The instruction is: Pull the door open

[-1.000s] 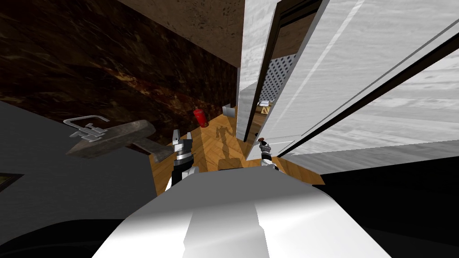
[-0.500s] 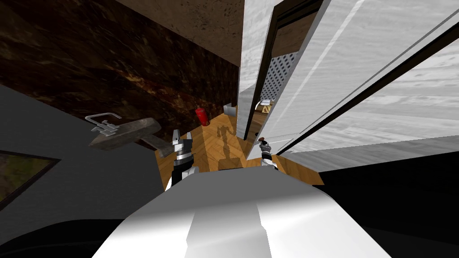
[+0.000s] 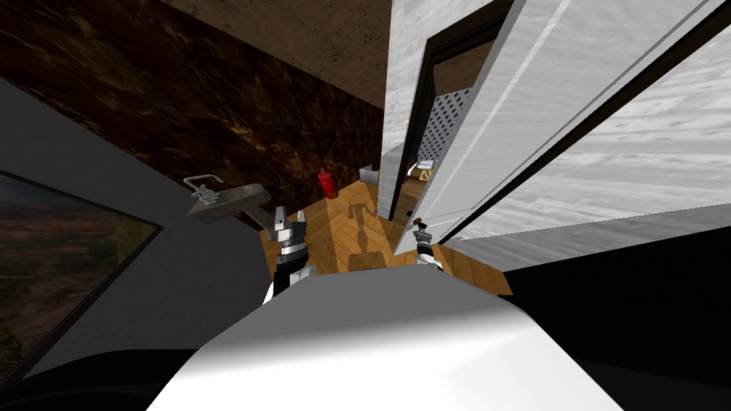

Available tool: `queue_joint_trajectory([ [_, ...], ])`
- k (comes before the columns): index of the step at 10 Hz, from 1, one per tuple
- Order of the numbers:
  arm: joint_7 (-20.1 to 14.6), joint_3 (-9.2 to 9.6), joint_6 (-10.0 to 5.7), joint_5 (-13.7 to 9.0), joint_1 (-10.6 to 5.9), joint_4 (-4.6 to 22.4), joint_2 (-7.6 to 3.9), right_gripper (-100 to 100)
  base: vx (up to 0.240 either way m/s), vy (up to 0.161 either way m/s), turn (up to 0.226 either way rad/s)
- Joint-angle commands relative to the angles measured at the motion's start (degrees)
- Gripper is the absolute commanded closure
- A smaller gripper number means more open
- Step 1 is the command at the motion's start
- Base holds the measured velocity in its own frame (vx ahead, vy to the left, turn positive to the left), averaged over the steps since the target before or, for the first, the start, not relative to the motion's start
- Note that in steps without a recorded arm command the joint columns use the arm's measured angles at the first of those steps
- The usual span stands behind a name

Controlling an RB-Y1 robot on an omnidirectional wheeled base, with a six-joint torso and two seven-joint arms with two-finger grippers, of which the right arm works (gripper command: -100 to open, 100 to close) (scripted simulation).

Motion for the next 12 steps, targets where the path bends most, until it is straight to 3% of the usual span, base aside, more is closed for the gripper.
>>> queue_joint_trajectory([
  [1, -0.33, 0.17, 0.38, 0.22, 0.08, 0.10, -0.17, 100, -0.241, -0.037, 0.261],
  [2, -0.33, 0.19, 0.08, 0.23, 0.14, -0.22, 0.00, -100, -0.235, -0.063, 0.276],
  [12, -0.74, 0.53, 0.33, 0.84, 0.08, -0.14, -0.20, -100, -0.197, -0.101, 0.215],
])
